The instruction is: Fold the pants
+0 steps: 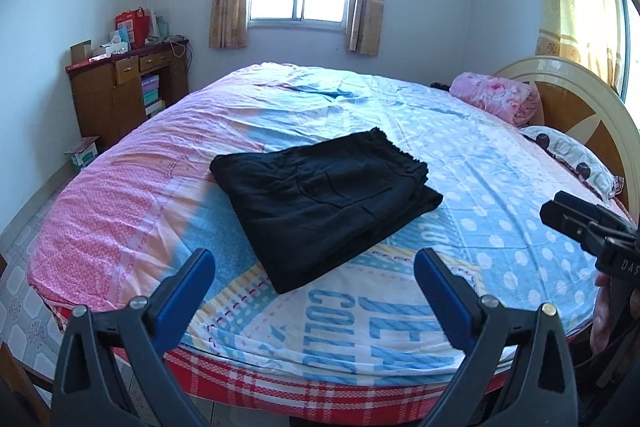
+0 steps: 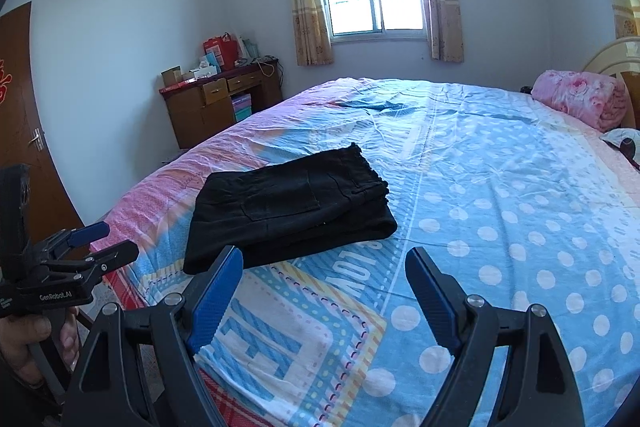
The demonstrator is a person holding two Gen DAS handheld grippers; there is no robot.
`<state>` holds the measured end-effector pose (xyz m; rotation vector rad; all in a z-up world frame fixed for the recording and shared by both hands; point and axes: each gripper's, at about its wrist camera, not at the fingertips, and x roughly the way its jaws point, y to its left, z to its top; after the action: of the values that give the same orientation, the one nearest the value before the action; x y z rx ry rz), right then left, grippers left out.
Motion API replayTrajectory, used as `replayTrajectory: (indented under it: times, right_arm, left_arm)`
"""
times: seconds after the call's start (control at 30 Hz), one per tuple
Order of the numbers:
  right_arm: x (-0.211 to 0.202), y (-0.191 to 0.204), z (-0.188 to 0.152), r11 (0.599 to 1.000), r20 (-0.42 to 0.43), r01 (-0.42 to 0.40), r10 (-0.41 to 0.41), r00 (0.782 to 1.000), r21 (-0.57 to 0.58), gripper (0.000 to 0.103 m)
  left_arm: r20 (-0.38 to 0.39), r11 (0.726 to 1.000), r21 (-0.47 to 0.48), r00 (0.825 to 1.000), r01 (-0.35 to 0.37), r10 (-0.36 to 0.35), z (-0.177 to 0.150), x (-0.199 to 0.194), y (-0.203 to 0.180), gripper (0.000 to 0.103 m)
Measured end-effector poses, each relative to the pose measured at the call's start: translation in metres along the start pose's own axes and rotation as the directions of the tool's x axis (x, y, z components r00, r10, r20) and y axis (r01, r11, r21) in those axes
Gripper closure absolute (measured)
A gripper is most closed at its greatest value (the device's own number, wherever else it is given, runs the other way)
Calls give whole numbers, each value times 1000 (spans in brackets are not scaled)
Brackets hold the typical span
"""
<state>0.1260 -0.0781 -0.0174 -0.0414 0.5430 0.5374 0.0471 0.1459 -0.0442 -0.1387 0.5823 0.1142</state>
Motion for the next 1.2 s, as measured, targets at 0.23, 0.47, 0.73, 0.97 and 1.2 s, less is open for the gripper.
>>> replayTrajectory:
  times: [0.23,0.47,0.73,0.97,1.2]
  right_arm:
    - [-13,7,4,1000,26,-3,3,1000,-19,19]
    - [-16,10,1,1000,28,-10,10,1000,-19,19]
    - [-15,12,-1,1000,26,-15,15,1000,-26,19]
    - [-18,13,-1,1000,35,-18,19,999,-26,19]
    - [-28,14,2,999,74,-15,17,997,-30,19]
  left_arm:
    - [16,1000,15,1000,0,0,2,-6,-5,1]
    - [16,1000,27,1000,2,-3,1,-6,-9,1]
    - [16,999,36,1000,1,-1,1,-7,-12,1]
    - [23,998,67,1000,-10,8,2,-9,-17,1]
    - [62,995,93,998,-32,26,7,-19,-24,0]
